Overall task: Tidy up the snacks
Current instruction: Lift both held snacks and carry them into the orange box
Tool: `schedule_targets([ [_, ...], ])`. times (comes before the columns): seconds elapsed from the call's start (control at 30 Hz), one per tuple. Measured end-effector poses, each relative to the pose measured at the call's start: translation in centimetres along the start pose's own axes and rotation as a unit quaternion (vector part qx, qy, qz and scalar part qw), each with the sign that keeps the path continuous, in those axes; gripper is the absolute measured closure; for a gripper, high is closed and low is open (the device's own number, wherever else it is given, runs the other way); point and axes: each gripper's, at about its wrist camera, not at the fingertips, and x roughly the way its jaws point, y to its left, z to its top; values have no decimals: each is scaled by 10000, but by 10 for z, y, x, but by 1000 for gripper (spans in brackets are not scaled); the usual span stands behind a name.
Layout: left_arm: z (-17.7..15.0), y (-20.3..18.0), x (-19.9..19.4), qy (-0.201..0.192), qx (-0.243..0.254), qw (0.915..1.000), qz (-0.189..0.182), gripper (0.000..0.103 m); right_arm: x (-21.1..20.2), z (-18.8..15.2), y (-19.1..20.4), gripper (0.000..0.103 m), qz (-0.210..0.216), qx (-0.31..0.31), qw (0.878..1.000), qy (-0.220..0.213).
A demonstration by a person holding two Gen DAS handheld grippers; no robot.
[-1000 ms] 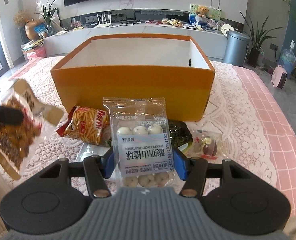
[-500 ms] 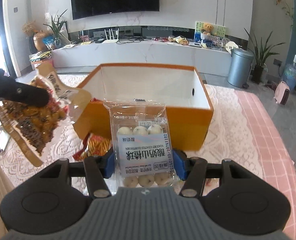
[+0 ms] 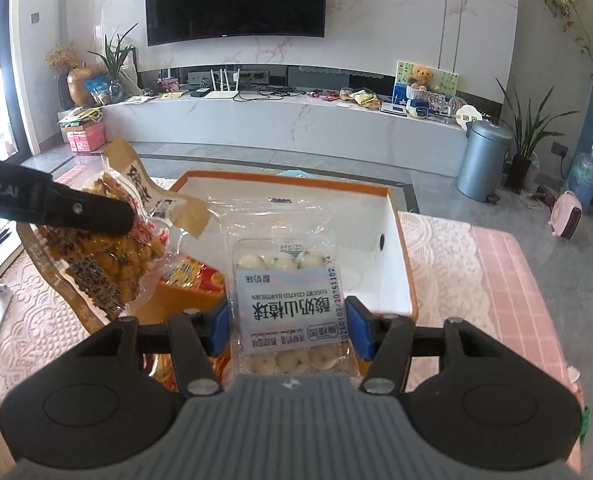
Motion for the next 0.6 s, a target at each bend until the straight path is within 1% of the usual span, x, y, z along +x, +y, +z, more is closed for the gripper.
schedule_targets([
  [0.17, 14, 5, 21, 22, -37, 10000, -60, 74, 24, 21, -4, 47, -48, -68, 9999, 130],
  [0.27, 18, 9, 35, 78, -61, 9999, -31, 74, 41, 31, -9, 47, -48, -21, 9996, 262],
  [0.33, 20, 13, 44, 119, -109, 9999, -24, 74, 55, 37, -13, 47, -13, 81, 9991, 406],
  [0.47, 20, 29, 63, 245, -301, 9992, -136, 74, 84, 43, -21, 47, 38, 278, 9970, 719],
  [0.6, 18, 40, 81, 439, -447, 9979, -179, 74, 109, 43, -21, 47, 3, 232, 9951, 956],
])
